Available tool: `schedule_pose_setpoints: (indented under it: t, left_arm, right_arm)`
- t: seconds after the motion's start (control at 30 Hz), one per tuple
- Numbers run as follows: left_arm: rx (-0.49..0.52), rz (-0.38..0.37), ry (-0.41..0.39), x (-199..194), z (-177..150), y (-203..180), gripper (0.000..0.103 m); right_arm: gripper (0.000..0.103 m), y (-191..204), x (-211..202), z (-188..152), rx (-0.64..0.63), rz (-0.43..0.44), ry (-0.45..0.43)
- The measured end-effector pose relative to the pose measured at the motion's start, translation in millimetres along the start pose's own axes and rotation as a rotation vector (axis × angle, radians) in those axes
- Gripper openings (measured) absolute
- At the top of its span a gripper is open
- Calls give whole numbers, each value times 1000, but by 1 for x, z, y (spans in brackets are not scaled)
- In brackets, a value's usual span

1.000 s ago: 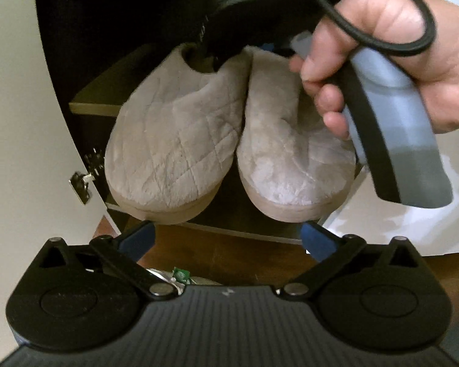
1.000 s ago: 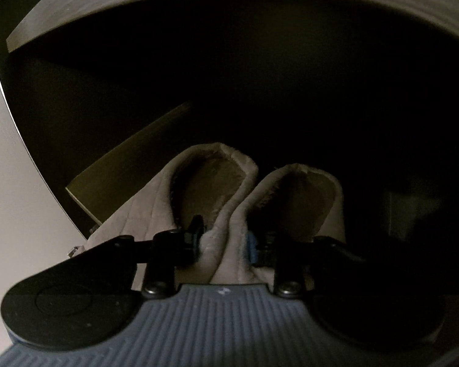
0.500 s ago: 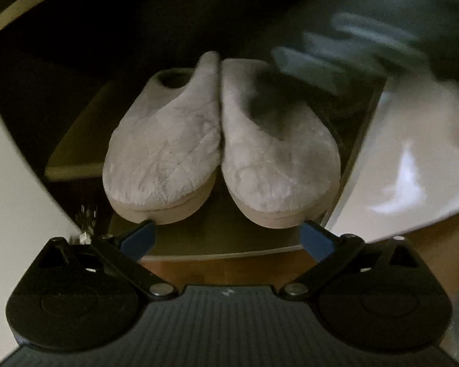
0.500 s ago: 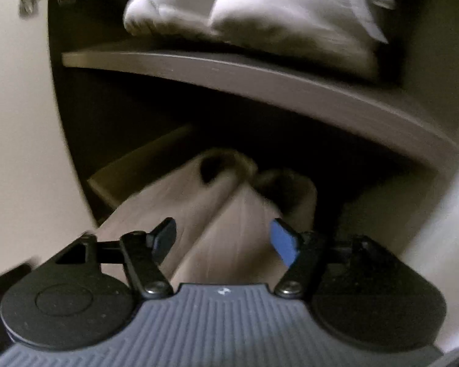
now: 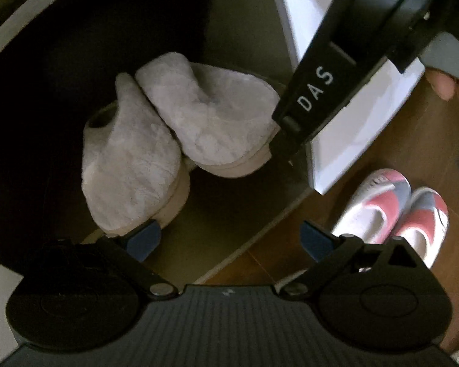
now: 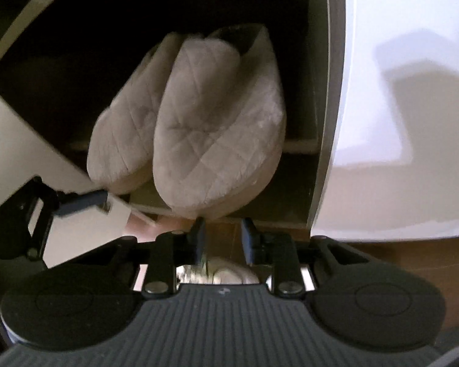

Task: Organize scattered shoes
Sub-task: 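Set the beige slippers on the shelf below the sneakers, open right gripper, then grasp the pair of red-grey monkey slippers by their heels with the right gripper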

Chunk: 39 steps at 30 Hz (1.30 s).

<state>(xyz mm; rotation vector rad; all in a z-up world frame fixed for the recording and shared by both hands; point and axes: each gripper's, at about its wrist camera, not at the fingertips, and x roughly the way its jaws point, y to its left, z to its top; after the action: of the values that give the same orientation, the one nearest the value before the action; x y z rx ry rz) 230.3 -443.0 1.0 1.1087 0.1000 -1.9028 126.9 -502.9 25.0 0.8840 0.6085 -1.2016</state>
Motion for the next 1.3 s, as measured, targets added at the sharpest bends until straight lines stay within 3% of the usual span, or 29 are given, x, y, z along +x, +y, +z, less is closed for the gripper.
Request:
schedule_pose_setpoints:
  t: [0.27,0.5,0.63,0.7,0.77,0.83,0.9,0.97,1.17,1.3]
  left_arm:
    - [-3,52,-45,20,20,18,99]
    - [-56,91,-50,29,9,27,99]
    - [-180,46,4,-5,-30,-3,99]
    - [-262,8,75,-21,-53,-37,99]
    - [-342,-27,139,-34,-70,-68,99]
    - [-423,-64,193,-44,-81,-103,99]
    - [-504,-91,249,-50,-89,-139,99]
    - [-577,-106,292,-51,-93,-168,99]
    - [-763,-86,328,-51,-93,-208,99]
    - [-824,-62,345,-48,-93,-218,99]
  right_arm:
    - [22,11,28,23,-43,-11,-64]
    - [22,8,37,27,-111,45,-93]
    - [24,-21,7,-18,-334,142,-25]
    - [31,-42,2,-65,-511,147,95]
    - [32,-56,11,-92,-612,139,181]
    - [34,-85,29,-143,-811,115,336]
    - [35,-100,46,-175,-977,91,419]
    - [36,-99,66,-188,-1069,88,445]
    - [60,-90,128,-222,-1325,87,505]
    - [59,-84,170,-244,-1497,85,544]
